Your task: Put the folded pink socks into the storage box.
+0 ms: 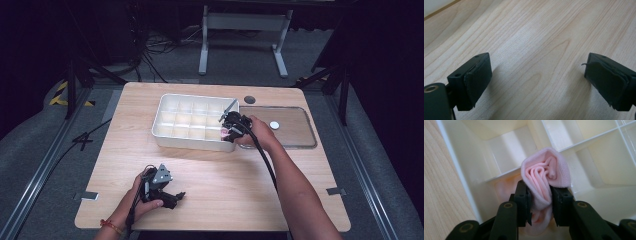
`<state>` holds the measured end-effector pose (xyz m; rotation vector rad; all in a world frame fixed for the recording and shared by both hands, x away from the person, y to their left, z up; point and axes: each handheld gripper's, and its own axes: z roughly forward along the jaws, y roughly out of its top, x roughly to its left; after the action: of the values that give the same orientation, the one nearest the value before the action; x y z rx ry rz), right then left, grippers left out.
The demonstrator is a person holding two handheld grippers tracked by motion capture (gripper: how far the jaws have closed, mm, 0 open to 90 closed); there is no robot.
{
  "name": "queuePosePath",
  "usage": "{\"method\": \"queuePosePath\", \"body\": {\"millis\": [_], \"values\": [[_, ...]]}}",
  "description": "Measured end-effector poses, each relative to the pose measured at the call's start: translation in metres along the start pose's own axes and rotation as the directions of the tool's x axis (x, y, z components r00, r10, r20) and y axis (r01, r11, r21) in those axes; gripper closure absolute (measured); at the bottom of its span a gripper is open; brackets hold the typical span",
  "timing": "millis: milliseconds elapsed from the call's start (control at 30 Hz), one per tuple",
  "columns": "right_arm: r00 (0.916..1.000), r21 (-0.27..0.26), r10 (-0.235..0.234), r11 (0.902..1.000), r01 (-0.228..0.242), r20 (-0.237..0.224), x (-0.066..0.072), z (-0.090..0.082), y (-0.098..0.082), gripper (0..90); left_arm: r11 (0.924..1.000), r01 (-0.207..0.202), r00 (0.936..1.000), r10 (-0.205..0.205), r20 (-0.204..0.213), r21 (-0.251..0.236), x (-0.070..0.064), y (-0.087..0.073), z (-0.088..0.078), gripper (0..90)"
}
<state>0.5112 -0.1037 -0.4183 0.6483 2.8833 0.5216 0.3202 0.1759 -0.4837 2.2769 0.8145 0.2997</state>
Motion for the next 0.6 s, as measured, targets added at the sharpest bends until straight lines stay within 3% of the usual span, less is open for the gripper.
{"method": "queuePosePath", "body": {"millis": [200,300,433,600], "values": [[0.9999,0.009,0.009,0.9999,-0.009,-0.005,0.000,-0.002,0.001,65.7,1.0000,0.000,1.0000,0.000,0.000,0.000,0.000,0.000,0.000,7.7],[0.9993,0.013,0.030,0.9995,-0.030,-0.021,0.000,-0.006,0.003,60.1,1.0000,0.001,1.0000,-0.001,0.000,0.000,0.000,0.000,0.000,7.7],[0.9984,-0.008,0.046,0.9989,-0.046,-0.031,-0.003,-0.012,0.000,57.6,1.0000,0.000,1.0000,0.000,0.000,0.000,0.000,0.000,0.000,7.7],[0.9986,-0.024,0.051,0.9984,-0.052,-0.009,-0.002,-0.018,0.000,54.4,1.0000,0.000,1.0000,0.000,-0.001,0.000,0.000,0.000,0.000,7.7]]}}
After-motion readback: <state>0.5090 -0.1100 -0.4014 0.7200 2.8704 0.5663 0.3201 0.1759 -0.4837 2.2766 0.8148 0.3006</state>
